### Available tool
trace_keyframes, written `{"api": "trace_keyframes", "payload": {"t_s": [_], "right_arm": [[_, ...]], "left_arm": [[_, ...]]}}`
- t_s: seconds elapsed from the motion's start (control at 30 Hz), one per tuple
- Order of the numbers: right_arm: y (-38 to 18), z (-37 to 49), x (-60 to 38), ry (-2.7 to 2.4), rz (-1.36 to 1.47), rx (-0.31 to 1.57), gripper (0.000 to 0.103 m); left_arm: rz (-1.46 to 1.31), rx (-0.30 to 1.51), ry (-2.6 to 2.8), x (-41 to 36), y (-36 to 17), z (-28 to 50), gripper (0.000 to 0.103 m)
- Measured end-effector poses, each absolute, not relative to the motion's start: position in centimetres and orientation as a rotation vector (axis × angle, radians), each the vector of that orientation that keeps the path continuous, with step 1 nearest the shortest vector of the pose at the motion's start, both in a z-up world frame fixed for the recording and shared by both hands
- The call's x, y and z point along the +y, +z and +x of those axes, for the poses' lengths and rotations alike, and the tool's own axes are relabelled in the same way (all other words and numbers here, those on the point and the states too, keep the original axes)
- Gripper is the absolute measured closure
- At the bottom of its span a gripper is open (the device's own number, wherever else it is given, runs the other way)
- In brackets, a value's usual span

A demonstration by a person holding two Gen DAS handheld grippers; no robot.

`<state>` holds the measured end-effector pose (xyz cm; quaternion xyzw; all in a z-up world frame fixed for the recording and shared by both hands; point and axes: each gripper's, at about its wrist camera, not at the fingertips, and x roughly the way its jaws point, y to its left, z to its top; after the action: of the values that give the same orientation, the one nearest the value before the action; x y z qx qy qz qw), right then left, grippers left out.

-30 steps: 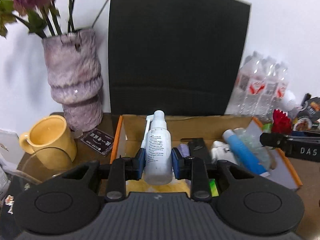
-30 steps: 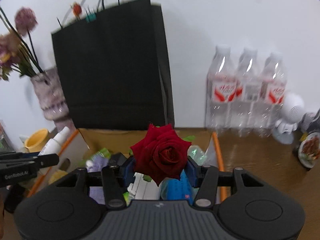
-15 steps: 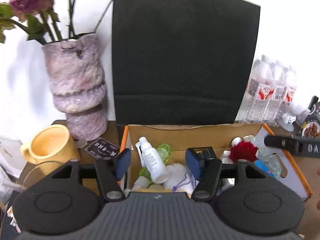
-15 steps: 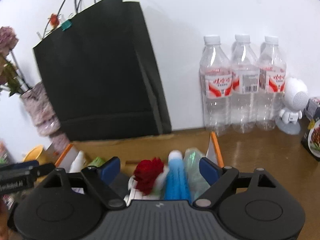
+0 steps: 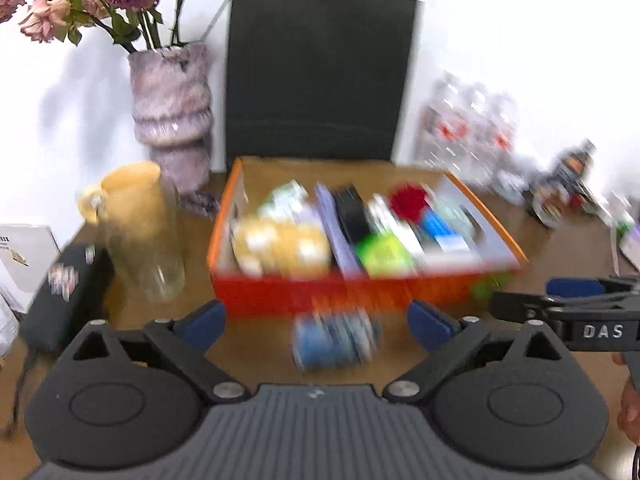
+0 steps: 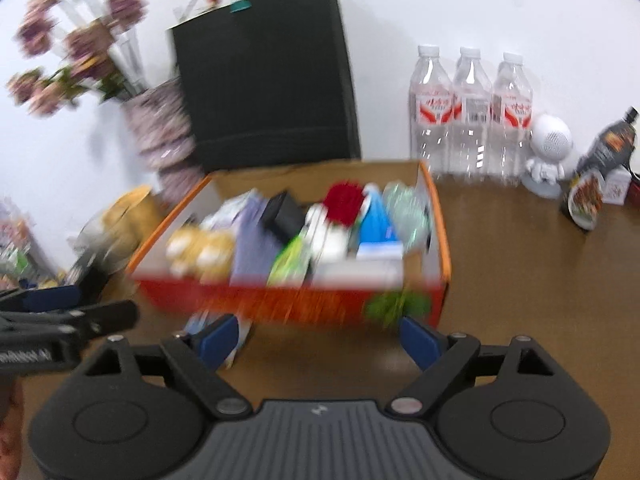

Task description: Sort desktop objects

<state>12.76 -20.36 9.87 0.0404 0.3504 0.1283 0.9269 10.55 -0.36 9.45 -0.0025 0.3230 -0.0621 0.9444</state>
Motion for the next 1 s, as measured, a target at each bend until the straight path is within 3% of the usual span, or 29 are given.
{"api": "trace_keyframes", "payload": {"t_s": [0.13,0.4,1.0], "right_arm": [[6.8,6.3,-20.0,0.249,0.067,0.71,0.009],[2.8,-2.4,-19.2,0.239,-0.018,0.653,0.009],[1.8,-3.9,-18.0,0.206,-0.096,0.663,0.009]], "left_arm": [[0.054,0.645,-0.092,-0.7,5.9,3.9,0.0],[-0.033,0.646,-0.004,1.3,1.6,-2.2,0.0],[0.018,0.695,-0.006,0.1,0.0,-2.6,0.0]]}}
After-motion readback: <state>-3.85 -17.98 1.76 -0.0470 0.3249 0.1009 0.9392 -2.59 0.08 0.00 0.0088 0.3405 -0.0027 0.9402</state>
